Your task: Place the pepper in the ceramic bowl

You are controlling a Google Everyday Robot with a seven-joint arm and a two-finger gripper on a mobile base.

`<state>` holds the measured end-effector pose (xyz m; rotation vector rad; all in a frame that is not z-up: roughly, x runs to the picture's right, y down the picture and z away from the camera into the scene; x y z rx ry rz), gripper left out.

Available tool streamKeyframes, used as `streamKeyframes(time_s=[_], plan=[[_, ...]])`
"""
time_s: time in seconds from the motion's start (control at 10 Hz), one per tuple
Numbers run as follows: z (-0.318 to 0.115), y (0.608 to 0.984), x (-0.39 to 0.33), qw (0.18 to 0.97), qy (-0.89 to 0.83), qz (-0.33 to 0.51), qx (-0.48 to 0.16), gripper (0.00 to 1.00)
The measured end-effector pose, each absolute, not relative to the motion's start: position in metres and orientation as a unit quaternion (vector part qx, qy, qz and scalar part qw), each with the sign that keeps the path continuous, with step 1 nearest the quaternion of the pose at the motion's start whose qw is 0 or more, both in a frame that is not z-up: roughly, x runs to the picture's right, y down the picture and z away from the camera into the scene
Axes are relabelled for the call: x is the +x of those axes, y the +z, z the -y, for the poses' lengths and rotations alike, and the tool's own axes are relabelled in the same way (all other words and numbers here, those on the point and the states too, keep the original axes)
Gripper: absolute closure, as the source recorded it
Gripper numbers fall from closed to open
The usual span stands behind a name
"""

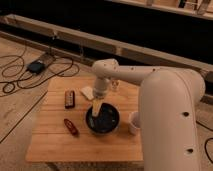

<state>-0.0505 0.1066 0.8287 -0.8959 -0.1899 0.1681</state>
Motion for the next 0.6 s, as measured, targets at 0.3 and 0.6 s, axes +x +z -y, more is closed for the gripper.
streamKeyframes(time_s=[0.3,0.6], plan=[[-0.1067,0.8287,-0.0505,0.894,0.081,0.092,-0.432,0.2],[-0.1087,0.829,-0.0471,0.899,0.076,0.071,-0.425,0.2]])
